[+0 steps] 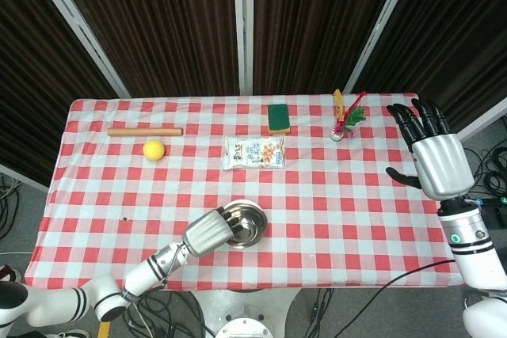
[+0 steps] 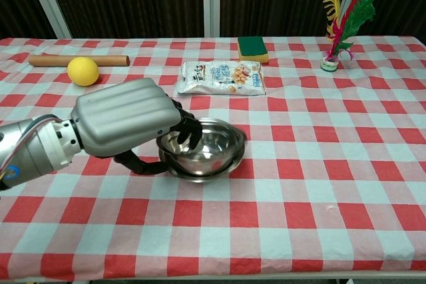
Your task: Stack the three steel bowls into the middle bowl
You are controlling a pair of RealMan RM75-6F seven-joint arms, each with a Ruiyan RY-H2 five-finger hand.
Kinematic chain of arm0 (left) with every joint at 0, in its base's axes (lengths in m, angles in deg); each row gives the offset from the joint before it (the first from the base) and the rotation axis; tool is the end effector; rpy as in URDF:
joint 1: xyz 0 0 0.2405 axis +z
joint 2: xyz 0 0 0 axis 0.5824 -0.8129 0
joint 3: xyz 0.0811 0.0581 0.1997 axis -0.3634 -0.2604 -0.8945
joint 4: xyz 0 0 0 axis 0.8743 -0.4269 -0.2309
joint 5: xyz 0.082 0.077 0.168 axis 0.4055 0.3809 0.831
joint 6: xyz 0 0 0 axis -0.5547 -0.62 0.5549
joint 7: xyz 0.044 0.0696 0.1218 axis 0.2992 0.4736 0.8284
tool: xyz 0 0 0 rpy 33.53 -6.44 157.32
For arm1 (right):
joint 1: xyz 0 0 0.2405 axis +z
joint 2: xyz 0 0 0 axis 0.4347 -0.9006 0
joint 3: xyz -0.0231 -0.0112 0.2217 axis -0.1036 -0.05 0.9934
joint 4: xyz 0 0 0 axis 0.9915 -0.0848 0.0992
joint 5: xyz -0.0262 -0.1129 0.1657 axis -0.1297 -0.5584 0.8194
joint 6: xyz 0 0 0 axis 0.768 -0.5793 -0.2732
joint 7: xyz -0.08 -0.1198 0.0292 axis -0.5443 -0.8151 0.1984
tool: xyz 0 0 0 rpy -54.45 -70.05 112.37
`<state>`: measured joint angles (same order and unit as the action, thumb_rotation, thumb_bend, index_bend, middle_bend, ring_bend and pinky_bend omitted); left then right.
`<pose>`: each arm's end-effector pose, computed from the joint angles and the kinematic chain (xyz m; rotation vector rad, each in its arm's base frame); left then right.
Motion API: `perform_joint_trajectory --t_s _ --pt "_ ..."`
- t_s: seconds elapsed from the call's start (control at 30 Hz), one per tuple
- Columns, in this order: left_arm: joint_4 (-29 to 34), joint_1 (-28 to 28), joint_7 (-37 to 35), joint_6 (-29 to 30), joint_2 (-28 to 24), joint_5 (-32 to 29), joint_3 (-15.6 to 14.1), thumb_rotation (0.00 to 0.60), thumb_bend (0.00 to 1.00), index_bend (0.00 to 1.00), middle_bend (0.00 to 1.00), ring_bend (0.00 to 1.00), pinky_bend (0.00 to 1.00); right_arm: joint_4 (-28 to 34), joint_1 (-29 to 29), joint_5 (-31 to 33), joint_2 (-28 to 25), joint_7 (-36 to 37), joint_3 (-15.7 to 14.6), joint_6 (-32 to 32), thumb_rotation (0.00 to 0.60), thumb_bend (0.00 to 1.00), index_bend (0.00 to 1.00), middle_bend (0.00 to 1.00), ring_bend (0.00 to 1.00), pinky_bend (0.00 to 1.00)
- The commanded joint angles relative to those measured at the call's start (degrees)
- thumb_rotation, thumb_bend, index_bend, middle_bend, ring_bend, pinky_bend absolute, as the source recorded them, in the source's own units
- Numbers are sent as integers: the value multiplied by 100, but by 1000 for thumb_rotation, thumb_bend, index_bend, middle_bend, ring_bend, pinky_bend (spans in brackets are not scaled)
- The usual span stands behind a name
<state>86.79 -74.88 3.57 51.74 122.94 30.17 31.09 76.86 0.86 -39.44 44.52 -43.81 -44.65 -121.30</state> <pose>-0.0945 0.2389 -0.0613 -2.2984 -0.3045 -1.0586 -0.1448 -0.2909 0.2001 1.5500 -0.5811 1.0899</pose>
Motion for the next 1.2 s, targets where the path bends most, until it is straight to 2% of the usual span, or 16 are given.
perform_joint_trajectory --t_s 0.03,0.27,0.47,0.53,0.7,0.8,0.87,1.0,1.2 --pt "-87 -26 -13 37 -16 -8 7 600 218 289 360 277 382 -17 -14 -9 -13 35 2 -2 600 14 65 111 0 9" --pt "230 22 222 276 -472 -124 173 600 212 286 350 265 369 4 -22 -28 -45 67 28 -2 600 15 65 111 0 9" --pt "1012 399 879 582 -1433 -751 445 600 212 287 350 265 369 78 -89 -114 -108 51 -25 -30 600 13 65 111 0 9" --pt "1124 657 900 931 -1656 -1055 584 600 215 292 350 264 369 75 -161 -228 -126 25 -118 -62 600 11 65 111 0 5" --pt "1049 1434 87 1953 -1786 -1855 898 600 212 295 329 264 368 -61 -506 -675 -96 -169 -579 -202 600 6 65 96 0 0" --pt "962 1828 -446 2271 -1776 -2243 941 600 196 287 291 227 340 -254 -741 -813 65 -336 -916 -210 600 6 65 88 0 0" --pt "884 2043 -679 2348 -1840 -2382 868 600 179 272 261 199 305 -417 -872 -853 209 -310 -1122 -152 600 7 65 81 0 0" --pt "722 2320 -976 2483 -1966 -2318 680 600 166 261 250 181 288 -759 -1043 -924 438 -169 -1355 -111 600 4 57 72 0 0" --pt "536 2571 -1463 2638 -2054 -2184 573 600 165 257 250 178 288 -921 -1132 -990 488 145 -1419 -114 600 0 50 61 0 0"
